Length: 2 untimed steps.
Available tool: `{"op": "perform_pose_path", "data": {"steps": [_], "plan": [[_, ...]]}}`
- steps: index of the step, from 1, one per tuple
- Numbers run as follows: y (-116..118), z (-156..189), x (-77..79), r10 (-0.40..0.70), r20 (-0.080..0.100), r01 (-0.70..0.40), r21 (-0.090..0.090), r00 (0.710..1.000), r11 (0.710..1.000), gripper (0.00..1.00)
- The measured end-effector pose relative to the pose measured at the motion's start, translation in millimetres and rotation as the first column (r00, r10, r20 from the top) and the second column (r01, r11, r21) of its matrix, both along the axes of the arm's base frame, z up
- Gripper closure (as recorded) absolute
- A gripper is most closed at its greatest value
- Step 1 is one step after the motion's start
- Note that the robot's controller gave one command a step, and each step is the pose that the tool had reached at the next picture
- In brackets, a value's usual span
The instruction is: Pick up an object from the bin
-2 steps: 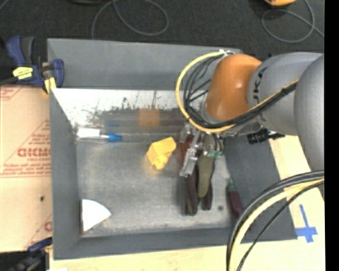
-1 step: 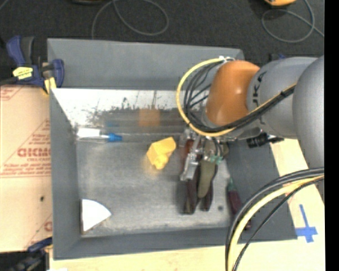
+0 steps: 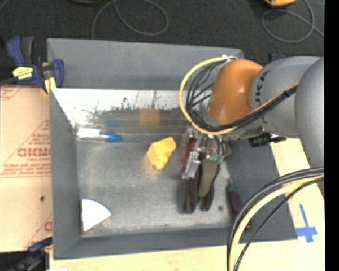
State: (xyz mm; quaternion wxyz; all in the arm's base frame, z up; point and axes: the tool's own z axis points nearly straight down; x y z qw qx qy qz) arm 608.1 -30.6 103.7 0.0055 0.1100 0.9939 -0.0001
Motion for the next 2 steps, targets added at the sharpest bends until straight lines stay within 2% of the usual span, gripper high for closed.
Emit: {"op": "perform_pose_path", "data": {"steps": [1, 2], "plan": [[21, -17, 9.1, -0.092, 0.001, 0.092, 0.003, 0.996, 0.996, 0.00], [39, -14, 11.5, -0.114, 0.002, 0.114, 0.002, 0.993, 0.993, 0.00]]}}
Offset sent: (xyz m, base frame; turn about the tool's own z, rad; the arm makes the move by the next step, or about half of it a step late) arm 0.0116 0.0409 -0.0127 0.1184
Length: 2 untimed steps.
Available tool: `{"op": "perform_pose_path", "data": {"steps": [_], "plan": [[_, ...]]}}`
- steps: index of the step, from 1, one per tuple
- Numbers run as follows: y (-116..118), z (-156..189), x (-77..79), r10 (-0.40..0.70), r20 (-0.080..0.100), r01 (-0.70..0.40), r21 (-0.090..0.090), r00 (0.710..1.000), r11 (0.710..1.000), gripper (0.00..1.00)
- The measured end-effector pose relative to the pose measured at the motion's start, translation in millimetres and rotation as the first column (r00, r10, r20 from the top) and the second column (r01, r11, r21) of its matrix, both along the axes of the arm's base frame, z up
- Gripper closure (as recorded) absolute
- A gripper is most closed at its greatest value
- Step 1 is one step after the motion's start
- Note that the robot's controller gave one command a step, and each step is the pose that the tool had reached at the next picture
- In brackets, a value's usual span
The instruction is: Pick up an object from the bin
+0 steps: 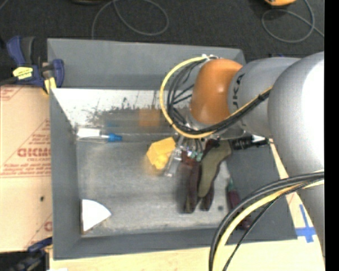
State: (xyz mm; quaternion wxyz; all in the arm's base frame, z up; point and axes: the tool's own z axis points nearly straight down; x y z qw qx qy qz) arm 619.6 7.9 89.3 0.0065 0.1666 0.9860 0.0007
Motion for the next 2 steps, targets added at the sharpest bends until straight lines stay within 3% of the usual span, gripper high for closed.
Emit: {"op": "perform_pose_path", "data": {"steps": [1, 2], "plan": [[13.5, -11.5, 11.7, -0.226, 0.007, 0.226, 0.004, 0.974, 0.974, 1.00], [13.3, -11.6, 11.7, -0.225, 0.006, 0.225, 0.003, 0.974, 0.974, 1.00]]}}
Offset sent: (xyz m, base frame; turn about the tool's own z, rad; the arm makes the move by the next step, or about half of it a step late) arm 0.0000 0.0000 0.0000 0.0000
